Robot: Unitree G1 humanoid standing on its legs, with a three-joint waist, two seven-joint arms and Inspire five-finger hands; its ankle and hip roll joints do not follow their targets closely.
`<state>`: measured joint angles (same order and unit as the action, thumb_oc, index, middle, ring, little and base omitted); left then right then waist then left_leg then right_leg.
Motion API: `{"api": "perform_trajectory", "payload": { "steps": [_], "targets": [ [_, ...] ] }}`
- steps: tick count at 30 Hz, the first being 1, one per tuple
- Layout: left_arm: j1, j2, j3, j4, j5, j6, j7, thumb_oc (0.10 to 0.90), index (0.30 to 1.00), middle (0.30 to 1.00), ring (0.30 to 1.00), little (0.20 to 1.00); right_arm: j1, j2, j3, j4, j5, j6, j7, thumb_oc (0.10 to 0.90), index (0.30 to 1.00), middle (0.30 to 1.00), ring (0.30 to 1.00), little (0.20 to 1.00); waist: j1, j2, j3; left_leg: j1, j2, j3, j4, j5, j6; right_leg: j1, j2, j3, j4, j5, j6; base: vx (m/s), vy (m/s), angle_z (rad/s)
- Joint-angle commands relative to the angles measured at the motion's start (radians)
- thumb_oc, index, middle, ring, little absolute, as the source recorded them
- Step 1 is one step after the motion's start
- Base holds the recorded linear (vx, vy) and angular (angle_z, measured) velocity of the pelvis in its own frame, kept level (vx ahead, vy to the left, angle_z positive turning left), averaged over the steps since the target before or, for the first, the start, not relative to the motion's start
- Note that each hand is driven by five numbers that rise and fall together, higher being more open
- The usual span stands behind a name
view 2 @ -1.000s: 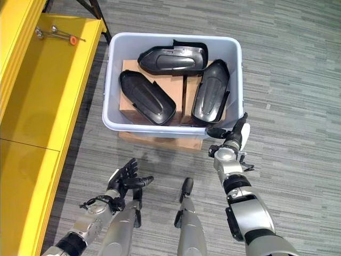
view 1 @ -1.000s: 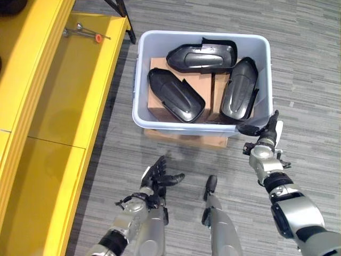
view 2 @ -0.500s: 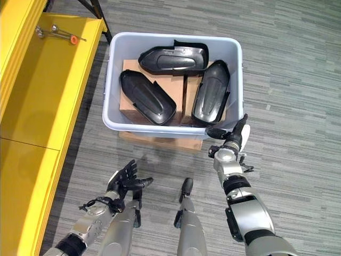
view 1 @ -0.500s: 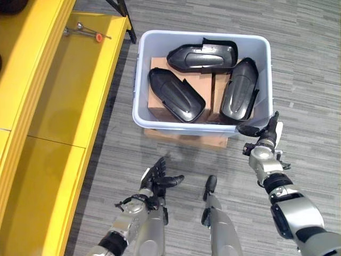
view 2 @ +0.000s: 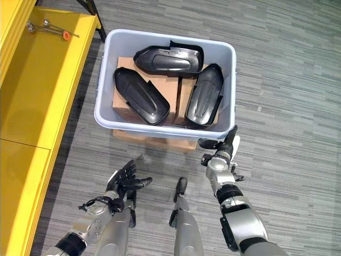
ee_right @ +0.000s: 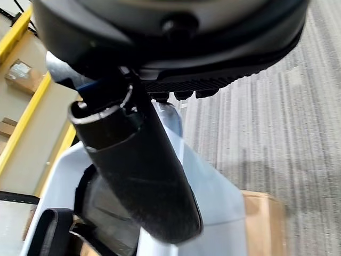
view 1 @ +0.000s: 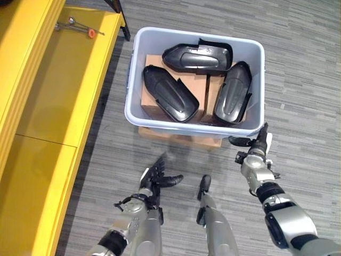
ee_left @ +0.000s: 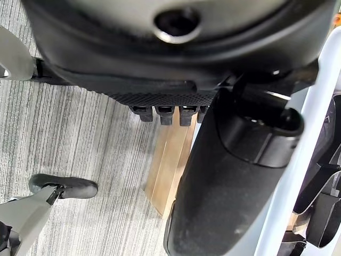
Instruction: Move parts from the plastic box to the shelf.
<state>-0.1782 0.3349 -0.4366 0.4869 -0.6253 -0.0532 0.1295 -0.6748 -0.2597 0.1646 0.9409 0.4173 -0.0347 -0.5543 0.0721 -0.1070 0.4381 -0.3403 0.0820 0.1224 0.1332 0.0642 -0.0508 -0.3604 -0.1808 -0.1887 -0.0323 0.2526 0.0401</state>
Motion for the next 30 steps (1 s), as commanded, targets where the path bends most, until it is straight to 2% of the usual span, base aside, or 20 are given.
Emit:
{"api": "perform_trajectory", "payload": {
  "steps": [1,14,24,30],
  "targets": [
    [-0.006,-0.003,-0.001,-0.072,-0.031,-0.080,-0.006,0.900,1.000,1.000,1.000,1.000,0.026,0.109,0.073,-0.007,0.067,0.070,0.110,0.900,1.000,1.000,1.000,1.000,0.035,0.037,0.052,-0.019,0.052,-0.067,-0.014,0.005,-0.008,0.084,-0.137,0.048,0.109,-0.085,0.097,0.00,0.000,0.00],
    [-0.014,-0.004,0.007,-0.068,-0.028,-0.076,0.002,0.900,1.000,1.000,1.000,1.000,0.057,0.139,0.119,-0.072,0.051,0.082,0.125,0.900,1.000,1.000,1.000,1.000,0.030,0.023,0.053,-0.022,0.051,-0.068,-0.010,0.005,-0.007,0.085,-0.136,0.048,0.108,-0.081,0.098,0.00,0.000,0.01],
    [-0.011,0.000,0.025,-0.070,-0.026,-0.072,0.010,0.900,1.000,1.000,1.000,1.000,0.131,0.117,0.147,-0.266,0.009,0.084,0.109,0.900,1.000,1.000,1.000,1.000,0.009,0.001,0.055,-0.021,0.057,-0.062,-0.007,0.003,-0.007,0.076,-0.131,0.056,0.114,-0.082,0.097,0.00,-0.001,0.00],
    [-0.005,0.013,0.050,-0.071,-0.019,-0.067,0.013,0.900,1.000,1.000,1.000,1.000,0.243,0.112,0.157,-0.373,-0.008,0.092,0.119,0.900,1.000,1.000,1.000,1.000,-0.012,-0.016,0.056,-0.020,0.061,-0.056,-0.008,0.005,-0.008,0.070,-0.127,0.062,0.115,-0.080,0.097,0.00,0.000,0.00]
  ]
}}
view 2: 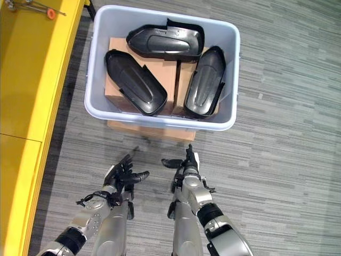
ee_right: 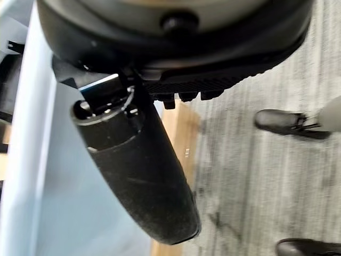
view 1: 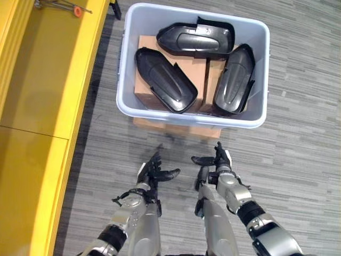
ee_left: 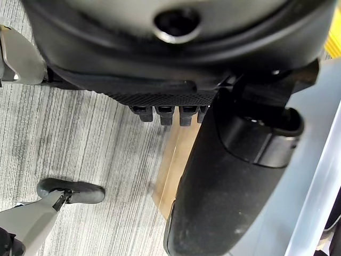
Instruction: Move parts from the plastic box to the shelf.
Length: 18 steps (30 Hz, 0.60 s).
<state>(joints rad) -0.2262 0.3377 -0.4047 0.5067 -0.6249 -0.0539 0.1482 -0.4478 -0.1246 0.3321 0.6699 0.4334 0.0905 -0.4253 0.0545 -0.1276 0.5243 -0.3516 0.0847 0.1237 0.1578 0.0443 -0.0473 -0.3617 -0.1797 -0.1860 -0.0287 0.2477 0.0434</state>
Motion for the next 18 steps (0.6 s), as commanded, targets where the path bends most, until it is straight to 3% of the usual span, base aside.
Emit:
{"api": "perform_trajectory", "payload": {
  "steps": [1,11,18],
  "targets": [
    [0.045,0.012,0.021,-0.091,-0.019,-0.066,-0.006,0.900,1.000,1.000,1.000,1.000,0.028,-0.024,-0.014,-0.106,-0.023,-0.033,-0.009,0.900,1.000,1.000,1.000,1.000,0.004,0.004,-0.031,-0.008,0.059,-0.057,-0.033,0.025,-0.012,0.072,-0.129,0.060,0.111,-0.075,0.094,0.00,0.000,0.00],
    [0.069,0.038,0.070,-0.108,-0.014,-0.064,-0.004,0.900,1.000,1.000,1.000,1.000,0.203,-0.081,-0.069,-0.253,-0.068,-0.027,0.004,0.900,1.000,1.000,1.000,1.000,-0.028,-0.024,-0.033,-0.001,0.067,-0.044,-0.034,0.023,-0.014,0.063,-0.120,0.072,0.117,-0.075,0.096,0.00,-0.003,-0.01],
    [0.101,0.049,0.118,-0.130,-0.003,-0.058,-0.005,0.900,1.000,1.000,1.000,1.000,0.333,-0.181,-0.126,-0.537,-0.247,-0.009,0.019,0.900,1.000,1.000,1.000,1.000,-0.055,-0.047,-0.036,0.004,0.073,-0.037,-0.036,0.023,-0.015,0.059,-0.114,0.082,0.120,-0.077,0.096,0.00,-0.005,-0.03]
  ]
}}
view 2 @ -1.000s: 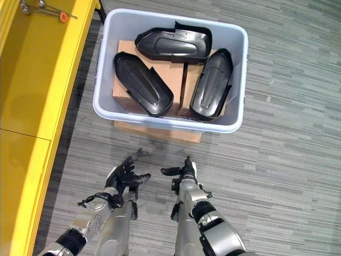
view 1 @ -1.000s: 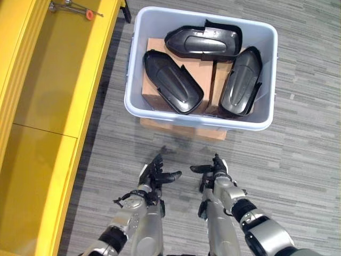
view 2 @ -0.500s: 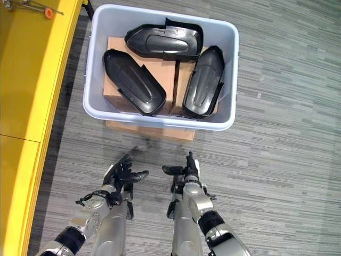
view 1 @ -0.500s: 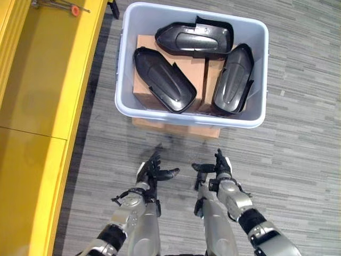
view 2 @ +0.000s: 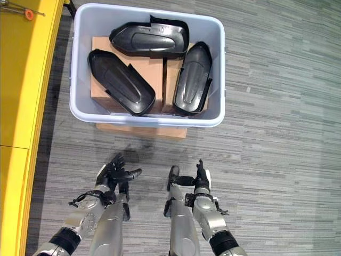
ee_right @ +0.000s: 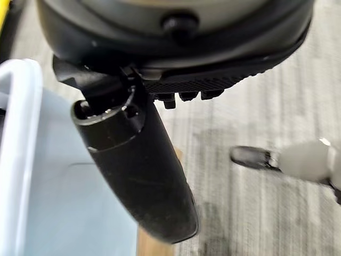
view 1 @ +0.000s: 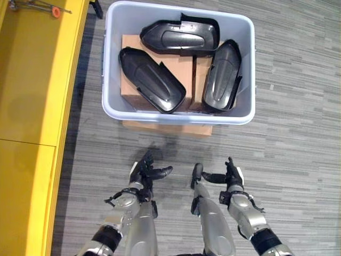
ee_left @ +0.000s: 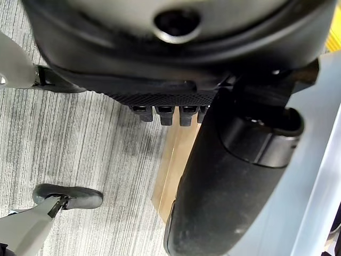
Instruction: Move parts from the plastic box to the shelf.
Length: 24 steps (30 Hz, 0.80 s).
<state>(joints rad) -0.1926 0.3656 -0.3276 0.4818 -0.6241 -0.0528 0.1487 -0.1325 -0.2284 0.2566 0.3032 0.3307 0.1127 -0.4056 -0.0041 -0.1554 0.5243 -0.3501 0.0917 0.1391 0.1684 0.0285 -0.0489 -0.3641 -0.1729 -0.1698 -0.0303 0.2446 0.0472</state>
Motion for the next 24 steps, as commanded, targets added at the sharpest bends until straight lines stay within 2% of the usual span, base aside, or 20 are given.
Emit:
{"api": "perform_trajectory", "payload": {
  "steps": [1,6,14,20,22,24],
  "targets": [
    [0.068,0.021,0.041,-0.105,-0.003,-0.059,-0.005,0.900,1.000,1.000,1.000,1.000,0.019,-0.077,-0.051,-0.172,-0.145,-0.031,-0.001,0.900,1.000,1.000,1.000,1.000,0.004,-0.019,-0.037,0.002,0.066,-0.052,-0.046,0.039,-0.013,0.061,-0.121,0.066,0.122,-0.074,0.093,0.00,-0.002,-0.03],
    [0.102,0.021,0.103,-0.142,0.018,-0.038,-0.008,0.900,1.000,1.000,1.000,1.000,0.160,-0.160,-0.190,-0.505,-0.373,-0.003,0.017,0.900,1.000,1.000,1.000,1.000,-0.027,-0.034,-0.048,0.009,0.068,-0.046,-0.046,0.035,-0.011,0.058,-0.116,0.074,0.125,-0.077,0.093,0.01,0.002,-0.05],
    [0.141,0.017,0.147,-0.181,0.035,-0.004,-0.020,0.900,1.000,1.000,1.000,1.000,0.253,-0.203,-0.344,-0.729,-0.539,0.030,0.043,0.900,1.000,1.000,1.000,1.000,-0.045,-0.046,-0.059,0.009,0.070,-0.045,-0.047,0.034,-0.012,0.058,-0.113,0.075,0.126,-0.080,0.095,0.01,0.001,-0.03],
    [0.138,0.009,0.146,-0.186,0.050,0.004,-0.016,0.900,1.000,1.000,1.000,1.000,0.181,-0.211,-0.369,-0.791,-0.612,0.021,0.015,0.900,1.000,1.000,1.000,1.000,-0.043,-0.042,-0.064,0.008,0.067,-0.042,-0.044,0.030,-0.012,0.057,-0.112,0.081,0.126,-0.079,0.095,0.00,0.007,-0.03],
    [0.131,0.002,0.134,-0.180,0.057,0.007,-0.021,0.900,1.000,1.000,1.000,1.000,0.115,-0.235,-0.355,-0.768,-0.680,0.028,0.004,0.900,1.000,1.000,1.000,1.000,-0.036,-0.036,-0.065,0.006,0.065,-0.045,-0.041,0.027,-0.010,0.056,-0.113,0.080,0.128,-0.081,0.094,0.00,0.000,0.00],
    [0.119,-0.004,0.118,-0.172,0.057,0.002,-0.023,0.900,1.000,1.000,1.000,1.000,0.017,-0.231,-0.313,-0.716,-0.658,0.008,-0.030,0.900,1.000,1.000,1.000,1.000,-0.028,-0.027,-0.062,0.006,0.062,-0.048,-0.040,0.026,-0.008,0.056,-0.113,0.081,0.130,-0.081,0.094,0.00,0.000,0.00]
  ]
}}
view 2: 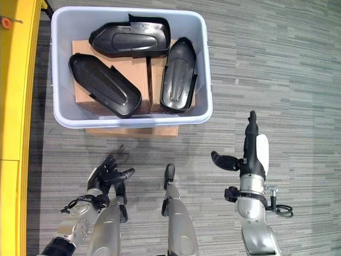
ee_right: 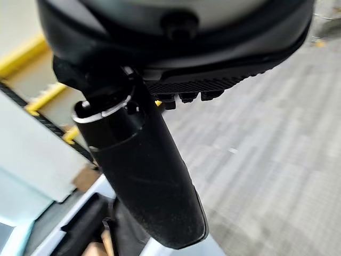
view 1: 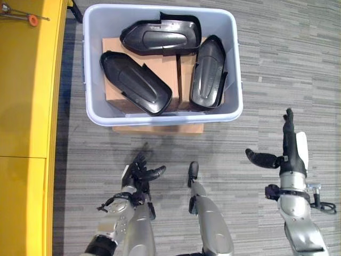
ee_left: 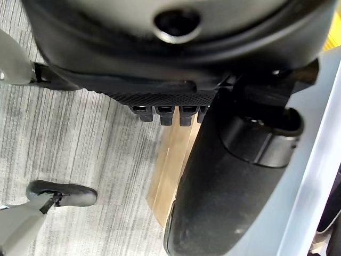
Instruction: Move parts from the plastic box to the shelf.
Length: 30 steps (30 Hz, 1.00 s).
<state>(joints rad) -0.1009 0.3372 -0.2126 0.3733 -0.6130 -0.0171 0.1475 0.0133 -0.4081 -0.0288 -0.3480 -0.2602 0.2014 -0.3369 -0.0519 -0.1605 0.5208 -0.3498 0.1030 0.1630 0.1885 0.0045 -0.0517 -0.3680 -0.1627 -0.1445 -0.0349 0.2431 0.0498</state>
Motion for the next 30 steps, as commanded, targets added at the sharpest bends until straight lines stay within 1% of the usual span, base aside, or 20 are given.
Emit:
{"api": "perform_trajectory", "payload": {
  "steps": [1,2,6,7,8,9,11,12,15,19,23,24,27,28,30],
  "targets": [
    [0.019,0.023,-0.008,-0.058,0.049,-0.032,-0.026,0.900,1.000,1.000,1.000,1.000,-0.189,-0.061,0.004,-0.035,-0.085,-0.070,-0.093,0.900,1.000,1.000,1.000,1.000,0.027,-0.018,-0.061,0.005,0.049,-0.074,-0.062,0.051,-0.004,0.061,-0.124,0.057,0.134,-0.080,0.091,0.00,0.000,0.00],
    [0.009,0.017,-0.015,-0.052,0.046,-0.036,-0.024,0.900,1.000,1.000,1.000,1.000,-0.230,-0.059,0.025,-0.006,-0.079,-0.075,-0.112,0.900,1.000,1.000,1.000,1.000,0.031,-0.015,-0.059,0.004,0.048,-0.074,-0.063,0.051,-0.004,0.060,-0.124,0.056,0.134,-0.079,0.091,0.00,0.000,0.00],
    [-0.005,0.004,-0.042,-0.039,0.036,-0.048,-0.025,0.900,1.000,1.000,1.000,1.000,-0.357,-0.078,0.084,0.073,-0.094,-0.072,-0.128,0.900,1.000,1.000,1.000,1.000,0.051,0.001,-0.056,0.001,0.043,-0.082,-0.067,0.055,-0.003,0.062,-0.130,0.049,0.134,-0.080,0.088,0.00,0.000,0.00],
    [-0.006,0.005,-0.046,-0.037,0.037,-0.048,-0.027,0.900,1.000,1.000,1.000,1.000,-0.391,-0.092,0.097,0.094,-0.107,-0.062,-0.123,0.900,1.000,1.000,1.000,1.000,0.055,0.004,-0.055,0.001,0.043,-0.083,-0.068,0.056,-0.003,0.062,-0.130,0.048,0.135,-0.080,0.088,0.02,-0.007,0.06],
    [-0.010,0.001,-0.055,-0.027,0.038,-0.050,-0.029,0.900,1.000,1.000,1.000,1.000,-0.454,-0.093,0.116,0.135,-0.110,-0.060,-0.145,0.900,1.000,1.000,1.000,1.000,0.064,0.013,-0.054,0.002,0.041,-0.087,-0.069,0.056,-0.003,0.064,-0.131,0.043,0.137,-0.083,0.087,0.02,-0.004,0.05],
    [-0.011,0.001,-0.054,-0.026,0.038,-0.051,-0.030,0.900,1.000,1.000,1.000,1.000,-0.458,-0.094,0.118,0.139,-0.109,-0.061,-0.147,0.900,1.000,1.000,1.000,1.000,0.063,0.013,-0.053,0.003,0.042,-0.088,-0.069,0.056,-0.003,0.065,-0.131,0.043,0.137,-0.083,0.087,0.02,-0.003,0.05],
    [-0.014,0.003,-0.063,-0.026,0.038,-0.057,-0.031,0.900,1.000,1.000,1.000,1.000,-0.529,-0.100,0.148,0.182,-0.106,-0.057,-0.155,0.900,1.000,1.000,1.000,1.000,0.073,0.020,-0.048,0.001,0.041,-0.090,-0.067,0.056,-0.003,0.065,-0.131,0.040,0.139,-0.084,0.086,0.00,0.000,0.00],
    [-0.022,0.003,-0.075,-0.017,0.033,-0.062,-0.030,0.900,1.000,1.000,1.000,1.000,-0.630,-0.109,0.195,0.260,-0.111,-0.046,-0.154,0.900,1.000,1.000,1.000,1.000,0.089,0.031,-0.043,-0.002,0.040,-0.092,-0.068,0.059,-0.004,0.064,-0.133,0.038,0.140,-0.084,0.084,0.00,0.000,0.00],
    [-0.023,0.003,-0.079,-0.017,0.032,-0.065,-0.031,0.900,1.000,1.000,1.000,1.000,-0.688,-0.126,0.218,0.302,-0.129,-0.036,-0.153,0.900,1.000,1.000,1.000,1.000,0.096,0.037,-0.040,-0.003,0.038,-0.093,-0.069,0.060,-0.005,0.064,-0.133,0.037,0.140,-0.085,0.083,0.00,-0.001,0.01],
    [-0.031,0.003,-0.093,-0.013,0.028,-0.073,-0.033,0.900,1.000,1.000,1.000,1.000,-0.768,-0.137,0.258,0.386,-0.118,-0.040,-0.158,0.900,1.000,1.000,1.000,1.000,0.108,0.049,-0.033,-0.009,0.037,-0.096,-0.070,0.064,-0.005,0.060,-0.135,0.035,0.143,-0.085,0.082,0.00,0.001,0.01],
    [-0.033,0.004,-0.099,-0.011,0.027,-0.079,-0.034,0.900,1.000,1.000,1.000,1.000,-0.829,-0.169,0.279,0.460,-0.127,-0.038,-0.165,0.900,1.000,1.000,1.000,1.000,0.117,0.058,-0.027,-0.016,0.035,-0.100,-0.069,0.065,-0.006,0.057,-0.136,0.032,0.145,-0.085,0.083,0.01,0.004,0.06],
    [-0.030,0.007,-0.101,-0.015,0.025,-0.084,-0.034,0.900,1.000,1.000,1.000,1.000,-0.854,-0.191,0.291,0.489,-0.130,-0.038,-0.169,0.900,1.000,1.000,1.000,1.000,0.122,0.062,-0.022,-0.020,0.033,-0.102,-0.068,0.067,-0.005,0.053,-0.137,0.032,0.146,-0.085,0.083,0.00,0.000,0.00],
    [-0.029,0.010,-0.100,-0.011,0.023,-0.089,-0.034,0.900,1.000,1.000,1.000,1.000,-0.894,-0.221,0.307,0.549,-0.127,-0.037,-0.171,0.900,1.000,1.000,1.000,1.000,0.128,0.071,-0.011,-0.027,0.031,-0.103,-0.066,0.069,-0.005,0.046,-0.139,0.030,0.149,-0.083,0.083,0.00,0.003,0.01],
    [-0.028,0.014,-0.104,-0.011,0.020,-0.095,-0.032,0.900,1.000,1.000,1.000,1.000,-0.923,-0.240,0.328,0.604,-0.120,-0.035,-0.167,0.900,1.000,1.000,1.000,1.000,0.134,0.077,-0.005,-0.032,0.030,-0.103,-0.061,0.067,-0.003,0.043,-0.141,0.030,0.152,-0.083,0.083,0.00,0.000,0.00],
    [-0.028,0.012,-0.104,-0.011,0.019,-0.097,-0.032,0.900,1.000,1.000,1.000,1.000,-0.929,-0.245,0.332,0.619,-0.117,-0.036,-0.167,0.900,1.000,1.000,1.000,1.000,0.134,0.079,-0.003,-0.034,0.029,-0.103,-0.060,0.066,-0.003,0.040,-0.141,0.030,0.153,-0.083,0.083,0.00,0.000,0.00]
  ]
}}
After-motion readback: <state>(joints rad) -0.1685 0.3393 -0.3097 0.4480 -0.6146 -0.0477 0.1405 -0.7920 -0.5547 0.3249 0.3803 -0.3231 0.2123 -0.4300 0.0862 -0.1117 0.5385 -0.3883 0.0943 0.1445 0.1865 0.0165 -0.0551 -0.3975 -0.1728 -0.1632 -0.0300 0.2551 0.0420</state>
